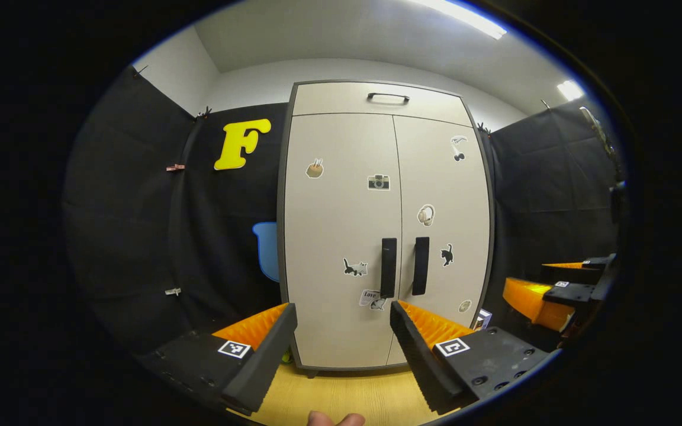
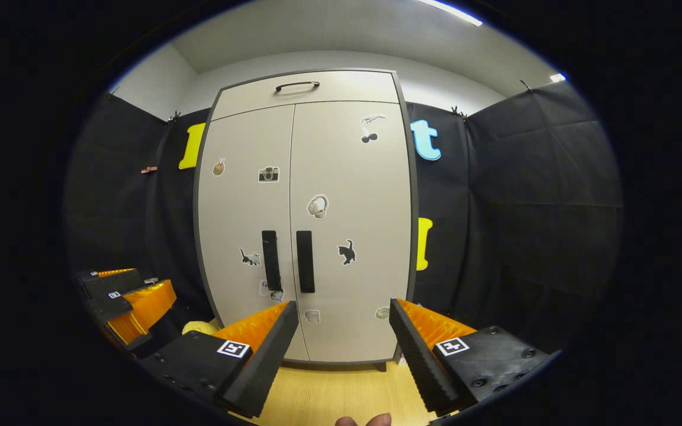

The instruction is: Open the right door of the double-door shoe cabinet with the right hand, and open the left door with the left hand.

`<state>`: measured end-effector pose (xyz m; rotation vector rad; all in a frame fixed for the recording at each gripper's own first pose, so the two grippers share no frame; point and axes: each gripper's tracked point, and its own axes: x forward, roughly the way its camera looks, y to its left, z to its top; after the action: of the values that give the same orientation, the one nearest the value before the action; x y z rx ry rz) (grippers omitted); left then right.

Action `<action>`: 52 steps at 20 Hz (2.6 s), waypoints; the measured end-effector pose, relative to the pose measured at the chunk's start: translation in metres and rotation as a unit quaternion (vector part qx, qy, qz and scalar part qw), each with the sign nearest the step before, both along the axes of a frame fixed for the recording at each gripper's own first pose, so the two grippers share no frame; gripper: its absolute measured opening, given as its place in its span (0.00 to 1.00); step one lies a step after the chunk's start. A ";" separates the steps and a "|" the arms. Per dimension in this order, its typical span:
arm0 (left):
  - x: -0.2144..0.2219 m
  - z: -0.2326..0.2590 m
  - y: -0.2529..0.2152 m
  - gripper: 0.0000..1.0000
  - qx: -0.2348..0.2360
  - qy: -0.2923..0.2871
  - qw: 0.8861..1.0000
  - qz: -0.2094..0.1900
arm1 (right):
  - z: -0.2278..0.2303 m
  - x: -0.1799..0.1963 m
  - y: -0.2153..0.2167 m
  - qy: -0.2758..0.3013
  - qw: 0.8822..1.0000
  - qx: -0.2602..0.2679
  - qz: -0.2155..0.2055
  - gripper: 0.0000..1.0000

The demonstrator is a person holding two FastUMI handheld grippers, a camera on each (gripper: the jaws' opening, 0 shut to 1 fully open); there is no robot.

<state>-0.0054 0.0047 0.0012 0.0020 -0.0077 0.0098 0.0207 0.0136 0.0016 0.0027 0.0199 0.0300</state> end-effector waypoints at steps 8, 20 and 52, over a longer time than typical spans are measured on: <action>0.009 -0.009 0.018 0.97 0.005 0.006 1.000 0.005 | 0.009 0.083 0.048 -0.028 0.999 -0.007 0.032 0.98; 0.038 -0.033 0.050 0.97 0.000 0.027 1.000 0.010 | -0.038 0.209 0.076 0.002 1.000 -0.001 -0.002 0.88; -0.019 -0.037 0.053 0.97 -0.007 0.035 0.998 0.057 | -0.037 0.172 0.065 0.005 0.998 0.009 0.054 0.17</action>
<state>-0.0243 0.0573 -0.0357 -0.0111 0.0626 0.1233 0.1927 0.0789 -0.0351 0.0200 0.0288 0.1380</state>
